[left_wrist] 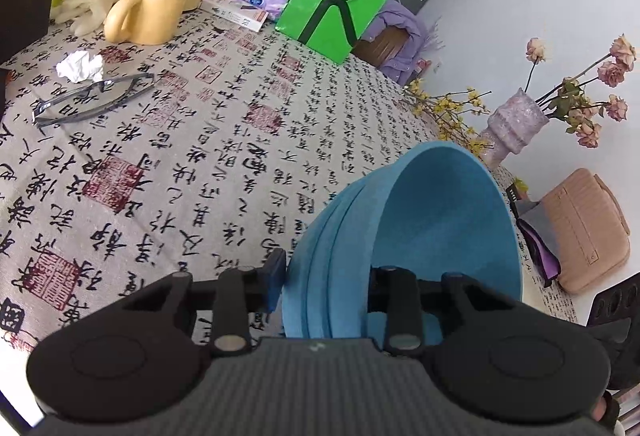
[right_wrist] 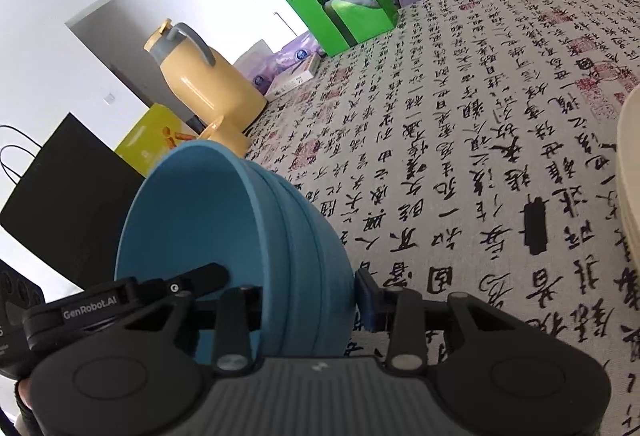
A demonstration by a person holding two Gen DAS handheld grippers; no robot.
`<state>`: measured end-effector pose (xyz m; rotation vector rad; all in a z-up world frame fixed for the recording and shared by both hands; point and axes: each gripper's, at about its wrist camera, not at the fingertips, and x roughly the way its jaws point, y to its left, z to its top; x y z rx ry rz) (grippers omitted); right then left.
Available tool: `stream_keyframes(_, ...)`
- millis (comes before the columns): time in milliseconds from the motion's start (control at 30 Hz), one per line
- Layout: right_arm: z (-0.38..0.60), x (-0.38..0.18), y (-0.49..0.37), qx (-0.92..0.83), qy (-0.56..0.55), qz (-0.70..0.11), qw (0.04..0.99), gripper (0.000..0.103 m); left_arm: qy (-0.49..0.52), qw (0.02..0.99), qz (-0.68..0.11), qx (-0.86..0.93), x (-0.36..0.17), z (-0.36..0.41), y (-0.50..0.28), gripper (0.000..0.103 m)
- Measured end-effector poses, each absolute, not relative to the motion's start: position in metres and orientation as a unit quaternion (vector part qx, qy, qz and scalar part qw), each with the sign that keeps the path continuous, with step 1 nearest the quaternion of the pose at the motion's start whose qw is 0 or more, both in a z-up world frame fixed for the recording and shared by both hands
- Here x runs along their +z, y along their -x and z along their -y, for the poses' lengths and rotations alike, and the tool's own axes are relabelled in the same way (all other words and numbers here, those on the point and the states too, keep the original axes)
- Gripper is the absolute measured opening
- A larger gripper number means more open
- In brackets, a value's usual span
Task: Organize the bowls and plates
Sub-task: 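Carry the blue bowl stack toward the cream plate stack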
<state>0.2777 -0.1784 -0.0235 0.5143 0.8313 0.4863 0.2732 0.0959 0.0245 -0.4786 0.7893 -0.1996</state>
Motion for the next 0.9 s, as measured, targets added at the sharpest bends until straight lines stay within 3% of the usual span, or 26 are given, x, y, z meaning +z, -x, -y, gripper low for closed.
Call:
stream_keyframes(233, 0.219, -0.011, -0.274, 0.207, -0.259, -0.381, 0.863, 0.035, 0.228, 0.889, -0.38, -0.117, 0.037, -0.056, -0.285, 0.034)
stream_keyframes(500, 0.32, 0.017, -0.262, 0.138, -0.263, -0.355, 0.886, 0.035, 0.239, 0.864, -0.396, -0.197, 0.048, 0.048, -0.312, 0.034)
stream_keyframes(900, 0.43, 0.009, -0.26, 0.056, -0.282, -0.406, 0.867, 0.035, 0.226, 0.825, -0.454, -0.248, 0.02, 0.176, -0.335, 0.033)
